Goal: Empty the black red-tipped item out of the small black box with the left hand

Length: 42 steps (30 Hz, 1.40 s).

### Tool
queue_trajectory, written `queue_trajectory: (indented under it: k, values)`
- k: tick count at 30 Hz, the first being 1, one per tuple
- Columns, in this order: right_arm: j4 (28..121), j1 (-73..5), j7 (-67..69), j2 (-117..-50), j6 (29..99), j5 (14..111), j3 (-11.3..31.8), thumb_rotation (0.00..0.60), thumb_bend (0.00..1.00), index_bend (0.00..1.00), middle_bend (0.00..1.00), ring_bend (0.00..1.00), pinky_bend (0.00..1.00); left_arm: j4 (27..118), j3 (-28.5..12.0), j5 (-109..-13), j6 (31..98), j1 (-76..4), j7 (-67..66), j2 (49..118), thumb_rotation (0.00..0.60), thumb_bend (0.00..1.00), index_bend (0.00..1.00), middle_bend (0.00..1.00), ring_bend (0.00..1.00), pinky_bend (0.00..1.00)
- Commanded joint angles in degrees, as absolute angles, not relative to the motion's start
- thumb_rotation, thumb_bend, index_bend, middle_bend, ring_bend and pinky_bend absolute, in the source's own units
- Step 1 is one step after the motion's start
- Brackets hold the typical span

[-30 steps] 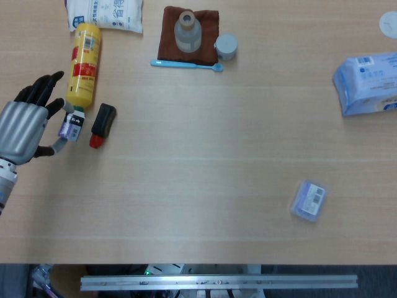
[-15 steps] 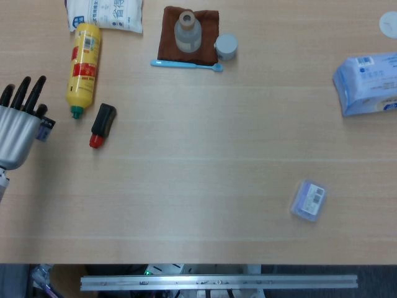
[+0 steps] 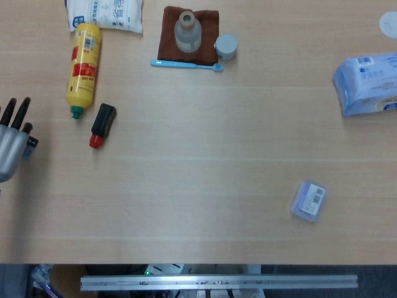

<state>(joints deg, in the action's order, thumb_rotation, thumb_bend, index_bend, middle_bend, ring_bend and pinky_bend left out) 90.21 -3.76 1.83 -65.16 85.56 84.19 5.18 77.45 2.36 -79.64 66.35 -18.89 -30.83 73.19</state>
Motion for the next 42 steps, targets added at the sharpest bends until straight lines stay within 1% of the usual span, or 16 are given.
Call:
queue_trajectory:
  k: [1, 10, 13, 16, 21, 23, 24, 27, 29, 30, 32, 34, 36, 39, 42]
  values:
    - [90.2, -3.8, 1.8, -65.2, 85.5, 84.1, 5.2, 0.6, 0.14, 0.27, 0.2, 0.1, 0.25, 76.5, 2.6, -79.4, 65.6, -18.8, -30.3, 73.9, 0.6, 0.46, 0.43, 0.0, 0.05, 0.17]
    - [90.0, -3.6, 2.1, -65.2, 85.6, 83.9, 5.1, 0.6, 0.14, 0.27, 0.2, 0.1, 0.25, 73.7, 3.5, -78.0, 61.9, -18.8, -28.0, 75.8, 0.6, 0.46, 0.41, 0.0, 0.05, 0.17]
    - [89.9, -3.5, 2.3, -65.2, 85.7, 83.9, 5.2, 0.6, 0.14, 0.27, 0.2, 0.1, 0.25, 73.6, 3.6, -77.5, 60.9, -18.8, -27.3, 76.0, 0.6, 0.46, 0.39, 0.0, 0.05, 0.17]
    - [89.9, -3.5, 2.3, -65.2, 85.7, 84.0, 5.1, 0.6, 0.14, 0.27, 0.2, 0.1, 0.25, 74.0, 3.6, -76.7, 59.7, -18.9, -27.1, 75.8, 0.6, 0.46, 0.33, 0.0, 0.05, 0.17]
    - [89.9, -3.5, 2.3, -65.3, 85.7, 84.0, 5.2, 0.6, 0.14, 0.27, 0.2, 0.1, 0.25, 76.0, 3.2, -75.4, 58.8, -19.1, -26.5, 74.9, 0.6, 0.46, 0.18, 0.0, 0.05, 0.17]
    - [89.9, -3.5, 2.3, -65.3, 85.8, 84.1, 5.2, 0.6, 0.14, 0.27, 0.2, 0.1, 0.25, 76.8, 3.0, -75.0, 58.6, -19.1, -25.2, 74.4, 0.6, 0.46, 0.1, 0.0, 0.05, 0.17]
    - [89.9, -3.5, 2.3, -65.3, 85.8, 84.1, 5.2, 0.6, 0.14, 0.27, 0.2, 0.1, 0.25, 77.2, 2.8, -74.8, 58.4, -19.1, -24.3, 74.1, 0.6, 0.44, 0.06, 0.0, 0.05, 0.17]
    - [89.9, -3.5, 2.3, -65.3, 85.9, 84.2, 5.2, 0.6, 0.14, 0.27, 0.2, 0.1, 0.25, 78.7, 2.1, -74.5, 58.4, -18.9, -19.5, 73.3, 0.6, 0.36, 0.03, 0.0, 0.05, 0.17]
    - [89.9, -3.4, 2.3, -65.3, 86.0, 84.2, 5.2, 0.6, 0.14, 0.27, 0.2, 0.1, 0.25, 79.6, 1.3, -75.3, 59.3, -18.6, -14.6, 72.8, 0.6, 0.33, 0.03, 0.0, 0.05, 0.17]
    - [90.0, -3.4, 2.3, -65.3, 86.1, 84.2, 5.2, 0.6, 0.14, 0.27, 0.2, 0.1, 0.26, 80.0, 0.6, -76.5, 61.0, -18.2, -10.4, 72.6, 0.6, 0.33, 0.04, 0.0, 0.06, 0.18]
    - [90.1, -3.3, 2.4, -65.3, 86.2, 84.3, 5.2, 0.6, 0.14, 0.27, 0.2, 0.1, 0.25, 79.6, -0.5, -78.9, 64.9, -17.3, -4.4, 72.9, 0.6, 0.33, 0.09, 0.01, 0.09, 0.18]
    - [90.0, -3.3, 2.4, -65.3, 86.3, 84.5, 5.2, 0.6, 0.14, 0.27, 0.2, 0.1, 0.25, 77.8, -1.7, -81.9, 70.9, -16.0, 1.4, 74.0, 0.6, 0.33, 0.14, 0.04, 0.12, 0.2]
    - [90.1, -3.3, 2.3, -65.3, 86.4, 84.6, 5.1, 0.6, 0.14, 0.27, 0.2, 0.1, 0.25, 75.6, -2.7, -84.3, 76.5, -14.8, 6.0, 75.2, 0.6, 0.33, 0.22, 0.1, 0.17, 0.26]
    - [90.3, -3.2, 2.1, -65.4, 86.6, 84.8, 5.1, 0.6, 0.14, 0.27, 0.2, 0.1, 0.25, 74.8, -3.5, -86.1, 81.7, -13.4, 10.6, 75.5, 0.6, 0.33, 0.32, 0.18, 0.24, 0.34]
    - [90.5, -3.1, 1.9, -65.5, 86.8, 84.9, 5.0, 0.6, 0.14, 0.27, 0.2, 0.1, 0.25, 76.0, -3.7, -87.2, 85.2, -12.1, 11.8, 74.2, 0.6, 0.33, 0.36, 0.23, 0.3, 0.41]
